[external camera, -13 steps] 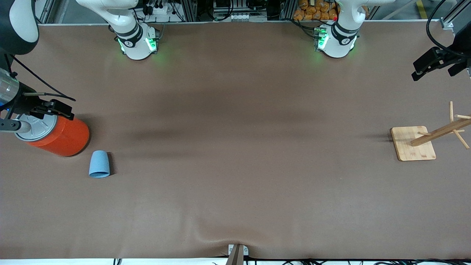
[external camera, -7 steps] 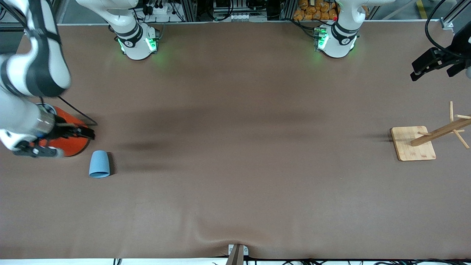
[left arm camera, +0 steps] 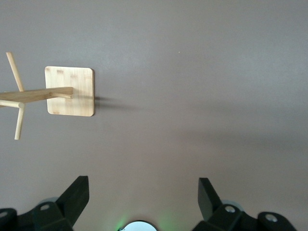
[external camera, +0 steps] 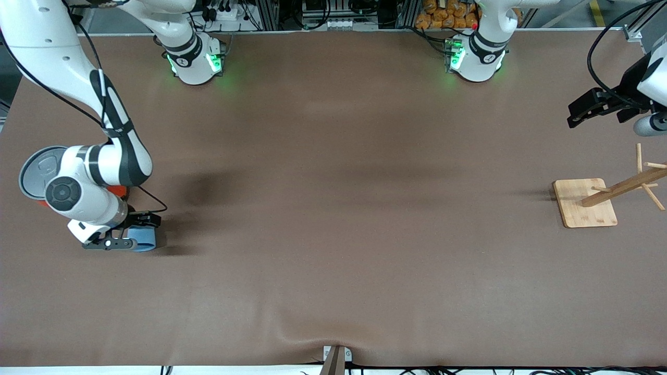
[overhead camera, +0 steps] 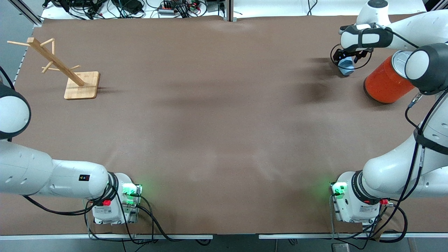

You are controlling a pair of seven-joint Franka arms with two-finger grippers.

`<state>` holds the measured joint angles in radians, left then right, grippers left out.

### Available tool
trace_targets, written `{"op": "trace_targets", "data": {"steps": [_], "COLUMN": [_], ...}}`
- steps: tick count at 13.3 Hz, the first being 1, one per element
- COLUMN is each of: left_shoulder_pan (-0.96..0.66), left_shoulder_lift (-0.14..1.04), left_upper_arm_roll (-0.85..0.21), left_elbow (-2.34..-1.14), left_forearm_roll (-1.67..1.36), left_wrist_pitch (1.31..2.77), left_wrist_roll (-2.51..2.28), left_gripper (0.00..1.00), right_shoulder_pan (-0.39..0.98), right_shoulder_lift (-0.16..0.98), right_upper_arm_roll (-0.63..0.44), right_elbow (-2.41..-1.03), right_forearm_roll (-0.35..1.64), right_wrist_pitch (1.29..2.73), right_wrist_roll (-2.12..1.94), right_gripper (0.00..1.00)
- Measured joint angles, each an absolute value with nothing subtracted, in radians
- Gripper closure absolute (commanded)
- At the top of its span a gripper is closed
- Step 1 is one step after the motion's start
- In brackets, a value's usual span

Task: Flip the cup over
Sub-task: 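Grasp the blue cup with the right gripper and lift it, then carry the cup to mid-table with the right gripper while the left gripper approaches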

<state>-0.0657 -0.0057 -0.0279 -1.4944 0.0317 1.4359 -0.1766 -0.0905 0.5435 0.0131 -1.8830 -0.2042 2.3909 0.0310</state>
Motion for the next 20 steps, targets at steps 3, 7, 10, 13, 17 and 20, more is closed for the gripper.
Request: {"op": "trace_targets", "data": {"steps": [3, 7, 10, 13, 17, 20], "left_shoulder_pan": [-0.066, -0.065, -0.061, -0.060, -0.057, -0.057], "left_shoulder_lift": [0.005, 0.014, 0.015, 0.015, 0.021, 0.041], "left_upper_arm_roll": [-0.028, -0.028, -0.026, -0.025, -0.023, -0.023], "left_elbow": [-1.494, -1.495, -1.494, -1.495, -1.498, -1.500], "left_forearm_roll": [0.032, 0.032, 0.032, 0.032, 0.032, 0.032], "left_wrist_pitch": [1.436, 1.435, 1.433, 1.431, 1.430, 1.430], "left_wrist_roll": [-0.177, -0.177, -0.177, -0.177, -0.177, -0.177], "left_gripper": [0.00, 0.00, 0.00, 0.00, 0.00, 0.00], "right_shoulder_pan": [-0.097, -0.113, -0.107, -0.057, -0.010, -0.006], "right_shoulder_lift": [0.599, 0.627, 0.627, 0.626, 0.622, 0.620], "right_upper_arm_roll": [0.011, 0.010, 0.022, 0.034, 0.094, 0.187], "right_elbow": [-1.883, -1.878, -1.866, -1.842, -1.786, -1.768], "right_forearm_roll": [-0.225, -0.287, -0.299, -0.307, -0.310, -0.313], "right_wrist_pitch": [2.484, 2.572, 2.581, 2.585, 2.588, 2.586], "right_wrist_roll": [0.030, 0.030, 0.026, -0.057, -0.279, -0.421], "right_gripper": [0.00, 0.50, 0.49, 0.48, 0.43, 0.43]}}
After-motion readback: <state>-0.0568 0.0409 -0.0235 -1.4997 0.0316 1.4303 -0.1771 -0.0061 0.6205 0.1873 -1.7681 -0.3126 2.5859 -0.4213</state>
